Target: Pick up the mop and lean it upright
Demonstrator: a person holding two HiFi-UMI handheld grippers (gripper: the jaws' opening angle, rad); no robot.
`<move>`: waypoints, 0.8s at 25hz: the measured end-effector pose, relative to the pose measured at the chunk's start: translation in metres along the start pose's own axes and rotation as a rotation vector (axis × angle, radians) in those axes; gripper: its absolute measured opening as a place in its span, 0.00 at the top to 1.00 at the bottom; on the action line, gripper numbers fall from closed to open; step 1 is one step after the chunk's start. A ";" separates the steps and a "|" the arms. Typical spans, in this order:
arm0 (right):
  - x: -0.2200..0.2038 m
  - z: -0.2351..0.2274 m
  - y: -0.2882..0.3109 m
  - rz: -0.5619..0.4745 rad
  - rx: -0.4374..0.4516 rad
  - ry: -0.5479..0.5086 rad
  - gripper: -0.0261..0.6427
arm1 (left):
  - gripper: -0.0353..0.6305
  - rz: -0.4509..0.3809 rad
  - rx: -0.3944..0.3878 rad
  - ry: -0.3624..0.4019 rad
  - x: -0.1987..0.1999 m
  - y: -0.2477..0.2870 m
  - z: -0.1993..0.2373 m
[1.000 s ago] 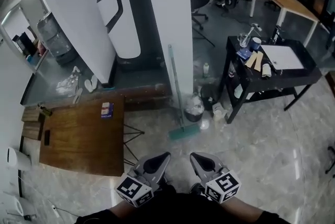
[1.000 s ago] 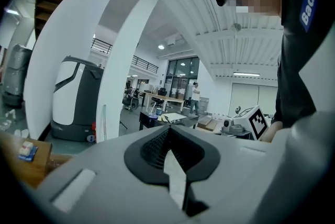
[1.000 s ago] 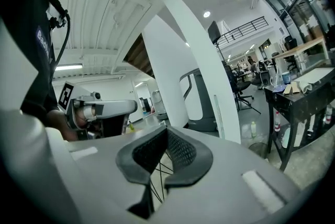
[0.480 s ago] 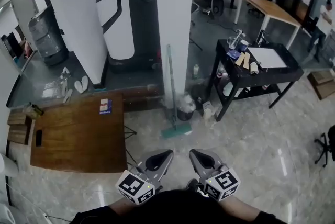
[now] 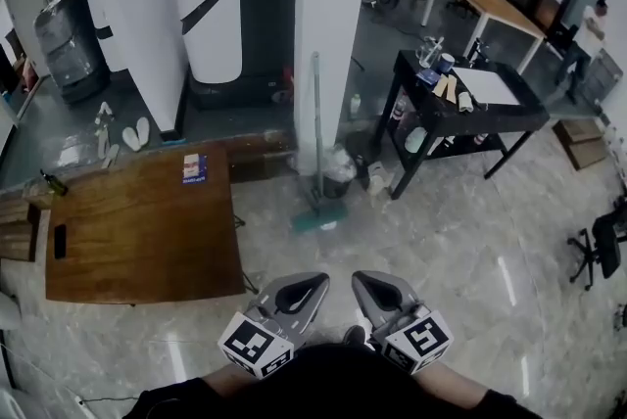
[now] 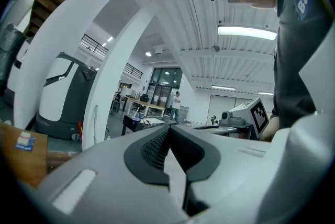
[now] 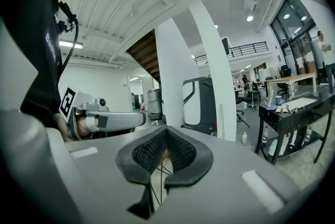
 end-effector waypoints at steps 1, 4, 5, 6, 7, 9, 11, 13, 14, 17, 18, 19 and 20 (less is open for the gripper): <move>0.000 0.003 -0.001 -0.004 0.012 0.002 0.96 | 0.92 0.000 -0.001 0.008 0.001 -0.002 -0.003; 0.002 0.006 -0.004 -0.015 0.050 0.008 0.96 | 0.92 -0.007 0.012 0.034 0.007 -0.003 -0.012; 0.005 0.005 -0.006 -0.020 0.063 0.005 0.96 | 0.92 -0.011 0.021 0.044 0.010 -0.002 -0.016; 0.009 0.003 -0.008 -0.027 0.074 0.000 0.96 | 0.92 -0.013 0.029 0.055 0.013 0.000 -0.020; 0.011 0.001 -0.011 -0.033 0.083 -0.003 0.96 | 0.92 -0.012 0.037 0.064 0.016 0.003 -0.023; 0.013 -0.005 -0.017 -0.042 0.099 0.001 0.96 | 0.92 -0.004 0.046 0.068 0.017 0.010 -0.031; 0.014 -0.011 -0.023 -0.042 0.112 0.014 0.96 | 0.92 0.003 0.050 0.072 0.016 0.018 -0.037; 0.013 -0.017 -0.025 -0.042 0.126 0.016 0.96 | 0.92 0.007 0.058 0.077 0.016 0.023 -0.041; 0.012 -0.020 -0.026 -0.044 0.136 0.014 0.96 | 0.92 0.009 0.064 0.078 0.016 0.025 -0.042; 0.011 -0.021 -0.028 -0.029 0.160 0.023 0.96 | 0.92 0.013 0.075 0.078 0.013 0.028 -0.047; 0.011 -0.022 -0.029 -0.026 0.164 0.025 0.96 | 0.92 0.014 0.076 0.078 0.012 0.030 -0.048; 0.011 -0.023 -0.029 -0.027 0.167 0.024 0.96 | 0.92 0.015 0.075 0.078 0.010 0.031 -0.049; 0.010 -0.025 -0.030 -0.033 0.169 0.022 0.96 | 0.92 0.017 0.076 0.079 0.010 0.032 -0.050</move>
Point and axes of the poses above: the fingertips, and each gripper's own axes: y forward along the fingers, z to its left, x out of its top, the point moved 8 cm from there along -y, backward along the fingers, and after that the axes turned 5 degrees about y, right-handed, at the moved point
